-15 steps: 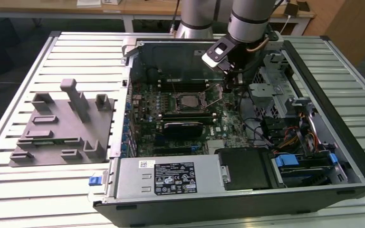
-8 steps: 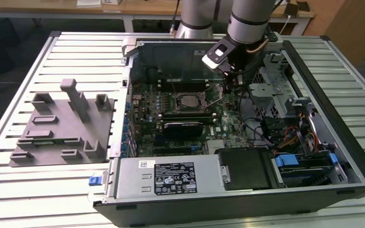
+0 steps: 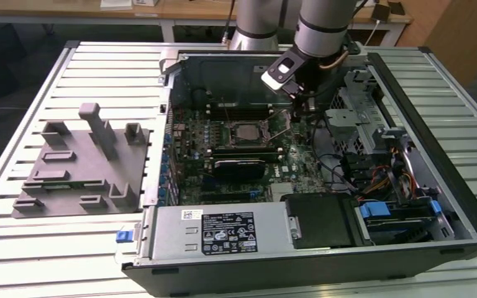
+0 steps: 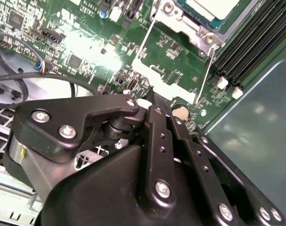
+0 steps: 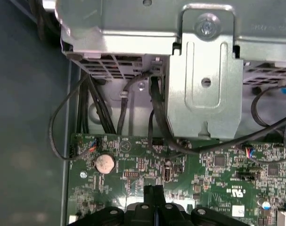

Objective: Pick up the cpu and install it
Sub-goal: 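Close the cpu cover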

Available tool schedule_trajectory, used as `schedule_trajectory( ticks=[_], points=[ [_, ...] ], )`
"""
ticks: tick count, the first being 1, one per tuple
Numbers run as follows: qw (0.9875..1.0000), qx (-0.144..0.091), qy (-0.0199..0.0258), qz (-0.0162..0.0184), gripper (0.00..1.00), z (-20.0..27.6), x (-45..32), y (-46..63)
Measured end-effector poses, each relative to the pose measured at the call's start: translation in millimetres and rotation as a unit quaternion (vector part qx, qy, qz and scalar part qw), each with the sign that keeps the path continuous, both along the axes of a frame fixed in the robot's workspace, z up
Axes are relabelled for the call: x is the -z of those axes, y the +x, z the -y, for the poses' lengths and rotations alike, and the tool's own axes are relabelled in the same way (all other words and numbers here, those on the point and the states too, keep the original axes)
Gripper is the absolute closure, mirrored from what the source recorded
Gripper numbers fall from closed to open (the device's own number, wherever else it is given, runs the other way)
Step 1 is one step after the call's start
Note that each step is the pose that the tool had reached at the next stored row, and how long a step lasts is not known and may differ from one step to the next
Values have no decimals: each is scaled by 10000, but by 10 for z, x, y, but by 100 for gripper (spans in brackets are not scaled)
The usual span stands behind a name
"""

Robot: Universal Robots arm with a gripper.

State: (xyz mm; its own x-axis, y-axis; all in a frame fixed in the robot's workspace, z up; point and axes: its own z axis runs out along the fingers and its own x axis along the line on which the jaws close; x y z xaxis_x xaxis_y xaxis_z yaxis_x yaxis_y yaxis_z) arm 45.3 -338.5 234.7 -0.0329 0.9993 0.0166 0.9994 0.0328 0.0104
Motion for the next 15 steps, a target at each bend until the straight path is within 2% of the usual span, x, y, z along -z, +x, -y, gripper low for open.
schedule_trajectory(
  ticks=[10, 15],
  points=[
    [10000, 3, 0, 9, 89, 0, 0, -169],
    [10000, 6, 8, 7, 89, -2, 1, -183]
  ],
)
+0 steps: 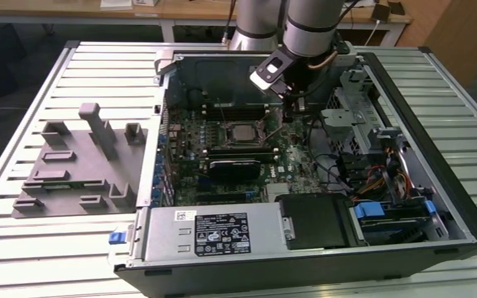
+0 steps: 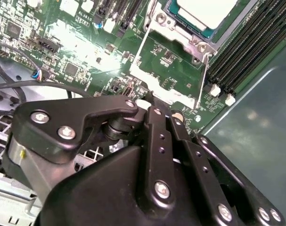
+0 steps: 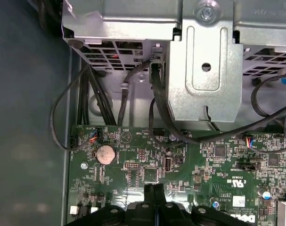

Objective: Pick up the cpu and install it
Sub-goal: 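Close the cpu cover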

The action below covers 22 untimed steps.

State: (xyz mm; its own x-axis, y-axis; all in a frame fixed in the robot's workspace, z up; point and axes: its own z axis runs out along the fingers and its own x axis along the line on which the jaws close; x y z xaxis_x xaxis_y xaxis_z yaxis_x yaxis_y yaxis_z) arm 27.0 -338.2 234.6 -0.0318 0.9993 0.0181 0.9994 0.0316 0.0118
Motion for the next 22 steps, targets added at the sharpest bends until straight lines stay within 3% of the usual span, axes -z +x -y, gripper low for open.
schedule_trajectory(
  ticks=[7, 15, 18, 22],
  points=[
    [10000, -1, -7, 3, 89, 2, -78, 2],
    [10000, -1, 20, 3, 89, 3, -82, -59],
    [10000, -2, 52, 3, 89, 3, -83, -96],
    [9999, -2, 128, 3, 89, 2, -82, -165]
  ],
)
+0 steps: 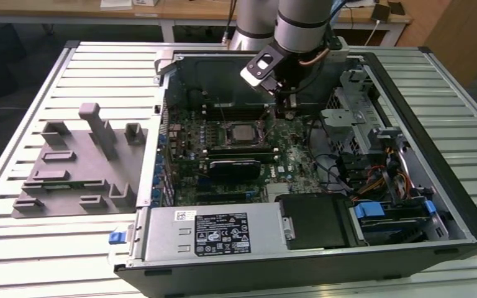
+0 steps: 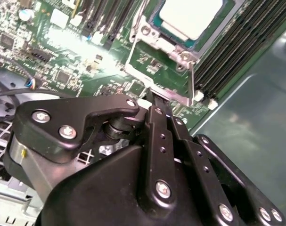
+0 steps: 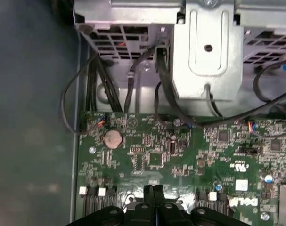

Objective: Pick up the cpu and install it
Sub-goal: 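Close the cpu cover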

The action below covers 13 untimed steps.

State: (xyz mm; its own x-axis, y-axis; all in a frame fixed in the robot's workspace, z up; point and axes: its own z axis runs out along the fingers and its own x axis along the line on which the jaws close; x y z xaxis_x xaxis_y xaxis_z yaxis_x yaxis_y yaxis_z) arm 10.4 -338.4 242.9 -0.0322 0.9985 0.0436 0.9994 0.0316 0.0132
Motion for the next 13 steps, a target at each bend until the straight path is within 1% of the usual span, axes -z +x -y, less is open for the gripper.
schedule_trajectory(
  ticks=[4, 6, 9, 13],
  points=[
    [10000, 0, 97, 0, 89, 0, 0, -84],
    [9999, 0, 128, 0, 89, 0, 0, -127],
    [9999, 0, 155, 1, 89, 0, 0, -149],
    [9999, 0, 156, 0, 89, 0, 0, -150]
  ],
)
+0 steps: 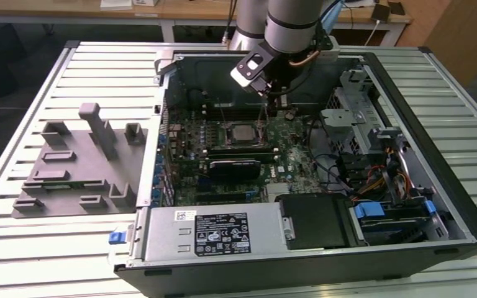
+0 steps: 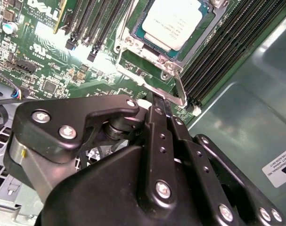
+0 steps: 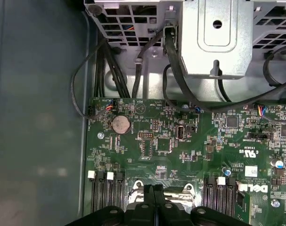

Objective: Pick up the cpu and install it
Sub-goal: 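Close the cpu cover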

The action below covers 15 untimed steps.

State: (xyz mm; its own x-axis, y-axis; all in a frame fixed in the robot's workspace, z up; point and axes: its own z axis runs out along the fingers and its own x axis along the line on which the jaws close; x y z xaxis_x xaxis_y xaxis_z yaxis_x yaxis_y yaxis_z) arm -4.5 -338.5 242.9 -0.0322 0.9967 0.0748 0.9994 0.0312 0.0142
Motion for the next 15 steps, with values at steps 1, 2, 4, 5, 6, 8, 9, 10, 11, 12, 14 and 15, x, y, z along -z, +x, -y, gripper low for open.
schedule_trajectory(
  ticks=[1, 2, 4, 5, 6, 8, 9, 10, 11, 12, 14, 15],
  points=[
    [10000, 0, 0, 0, 89, 0, 0, 0],
    [10000, 0, 0, 0, 89, 0, 0, 0],
    [10000, 0, 1, 0, 89, 0, 0, 0],
    [10000, 1, 2, 0, 89, 0, 0, -2],
    [10000, 1, 4, 0, 89, 0, 0, -4],
    [10000, 0, 14, 0, 89, 0, 1, -10],
    [10000, 0, 19, 0, 89, 0, 1, -14],
    [10000, 0, 25, 0, 89, 0, 1, -20],
    [10000, 0, 29, 0, 89, 0, 2, -26],
    [10000, 0, 33, 0, 89, 0, 2, -32],
    [10000, 0, 39, 0, 89, 0, 2, -52],
    [10000, 0, 42, 0, 89, 0, 3, -63]
  ],
)
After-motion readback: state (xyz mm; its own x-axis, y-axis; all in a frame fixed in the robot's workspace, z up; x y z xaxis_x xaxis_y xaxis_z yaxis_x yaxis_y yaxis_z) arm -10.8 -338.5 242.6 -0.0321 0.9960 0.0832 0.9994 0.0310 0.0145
